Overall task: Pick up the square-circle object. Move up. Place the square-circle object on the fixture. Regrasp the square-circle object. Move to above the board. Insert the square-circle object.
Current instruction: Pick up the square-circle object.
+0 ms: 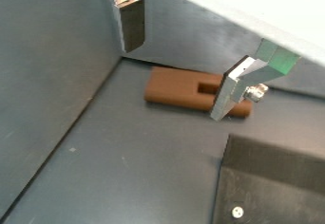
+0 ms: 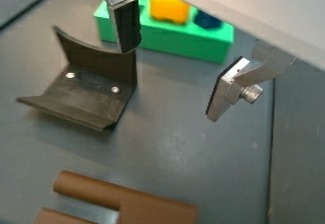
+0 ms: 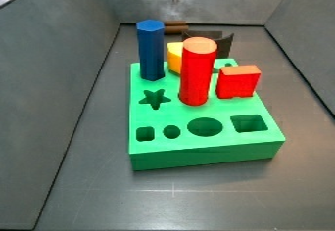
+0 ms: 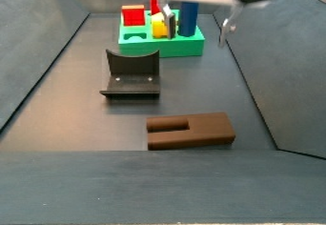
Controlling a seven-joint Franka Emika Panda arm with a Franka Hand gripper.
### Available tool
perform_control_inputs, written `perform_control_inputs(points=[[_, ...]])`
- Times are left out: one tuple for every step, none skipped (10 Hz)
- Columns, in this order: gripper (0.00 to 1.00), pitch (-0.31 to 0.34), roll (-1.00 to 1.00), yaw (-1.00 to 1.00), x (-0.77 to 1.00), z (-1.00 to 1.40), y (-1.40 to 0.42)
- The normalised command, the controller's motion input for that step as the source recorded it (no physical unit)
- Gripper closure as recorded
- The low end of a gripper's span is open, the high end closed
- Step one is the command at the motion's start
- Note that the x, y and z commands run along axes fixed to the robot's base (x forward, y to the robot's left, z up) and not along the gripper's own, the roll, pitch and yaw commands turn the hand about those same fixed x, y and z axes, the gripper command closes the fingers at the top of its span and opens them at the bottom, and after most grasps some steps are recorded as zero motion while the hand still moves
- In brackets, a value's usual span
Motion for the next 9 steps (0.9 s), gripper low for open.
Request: perform_control_inputs(points=[[0.0,-0.061,-0.08,-0.85,0.31,-0.18,0.11],[0.0,-0.1,-0.14,-0.8,0.35,-0.13,0.13],[0.0,-0.094,-0.18,-0.78,0.35,-0.17,0.1],[0.0,-0.054,-0.17,-0.51,0.18,-0.23,0.34],[0.0,-0.041,-0.29,-0.21,0.04,-0.37,0.56],[0.0,-0.009,-0.25,-0.13,0.0,-0.39,0.67],[0.0,-0.01,-0.22,-0.13,0.0,-0.37,0.69],[0.0,-0.011,-0.21,-0.24,0.05,-0.35,0.59],[0.0,-0.053,-0.24,-0.46,0.08,-0.31,0.32]])
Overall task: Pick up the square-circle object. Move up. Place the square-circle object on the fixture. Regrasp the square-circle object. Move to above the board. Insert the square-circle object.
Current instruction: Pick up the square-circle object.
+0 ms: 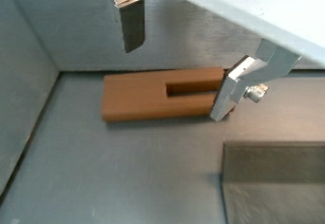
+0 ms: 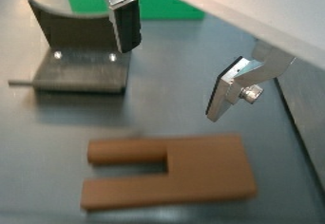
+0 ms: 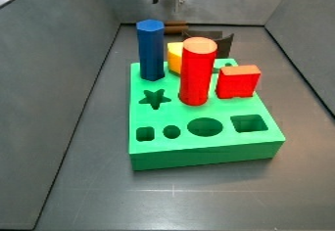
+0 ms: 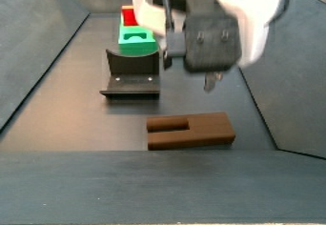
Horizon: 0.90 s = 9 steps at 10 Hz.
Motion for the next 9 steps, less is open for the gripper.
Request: perform_control_inputs(points=[[0.0,-0.09,-0.22,-0.63,0.02,-0.27,0.14],[0.0,-0.094,-0.2,-0.66,0.0,-0.27,0.1],[0.0,-0.103,-0.19,-0.63,-0.02,-0.26,0.13],[0.0,-0.091,-0.17,-0.57,-0.05,-0.25,0.2],[0.0,-0.086,-0.17,-0.51,-0.07,-0.25,0.27],[0.0,-0.087,-0.14,-0.48,-0.12,-0.25,0.31],[0.0,-0.114,-0.13,-0.49,-0.19,-0.28,0.28],[0.0,-0.171,-0.14,-0.51,-0.25,-0.31,0.22],[0.0,-0.29,-0.17,-0.52,-0.26,-0.43,0.17]])
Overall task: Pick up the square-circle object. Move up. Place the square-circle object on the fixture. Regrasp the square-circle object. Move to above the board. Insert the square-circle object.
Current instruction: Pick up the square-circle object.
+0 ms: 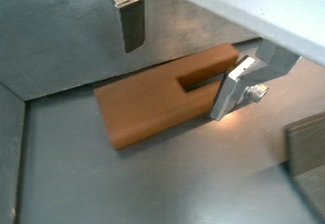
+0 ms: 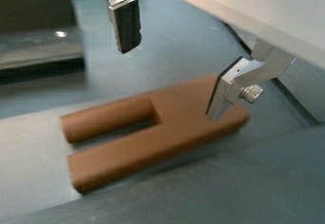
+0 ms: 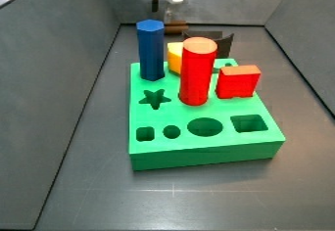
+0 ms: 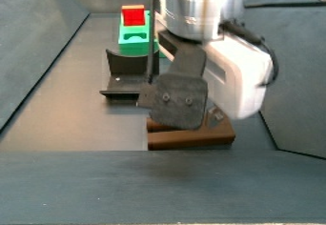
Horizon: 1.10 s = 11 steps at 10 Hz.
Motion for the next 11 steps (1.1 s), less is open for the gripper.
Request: perform_control_inputs(points=[[0.0,-0.337,-0.19,-0.51,-0.22,-0.34,0.15],[0.0,-0.369,-0.29,-0.41,-0.28,-0.21,0.16],[0.0,-0.419,-0.35,-0.31,-0.19,-0.08,0.21],[0.0,-0.437,-0.4,-0.23,-0.11,-0.01,0.19],[0.0,-0.424,-0.41,-0.09,-0.04,-0.02,0.1],[0.0,-0.38,-0.28,0.0,0.0,-0.23,0.0],[0.0,-0.363,-0.19,0.0,0.0,-0.37,-0.17],[0.0,-0.37,-0.22,0.0,0.0,-0.3,-0.28],[0.0,-0.391,-0.26,-0.03,-0.06,-0.22,-0.29],[0.0,-0.393,-0.26,-0.03,-0.08,-0.21,-0.28],[0.0,-0.404,-0.24,-0.05,-0.23,-0.24,-0.13]])
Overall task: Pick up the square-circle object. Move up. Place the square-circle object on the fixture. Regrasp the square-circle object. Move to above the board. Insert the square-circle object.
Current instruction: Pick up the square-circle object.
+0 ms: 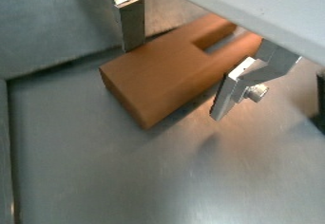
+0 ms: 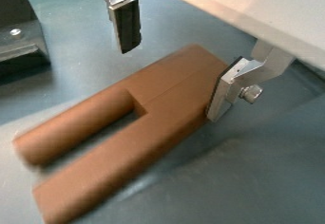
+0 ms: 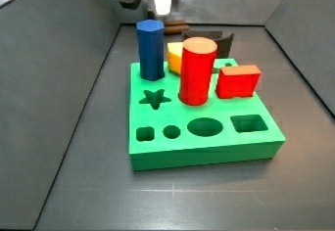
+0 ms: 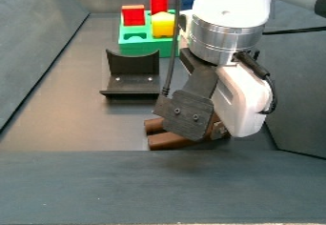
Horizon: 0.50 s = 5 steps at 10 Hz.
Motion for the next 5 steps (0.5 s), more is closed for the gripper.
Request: perform_control_inputs(points=[[0.0,-0.403,-0.26,-0.07,-0.3,-0.23,-0.01],[0.0,-0.386,-0.25,-0.07,-0.29,-0.23,-0.03],[0.0,-0.353,-0.16,0.0,-0.2,-0.35,-0.05],[0.0,-0.249,-0.08,0.0,-0.12,-0.3,-0.03],[0.0,-0.099,-0.02,0.0,0.0,-0.16,0.0]])
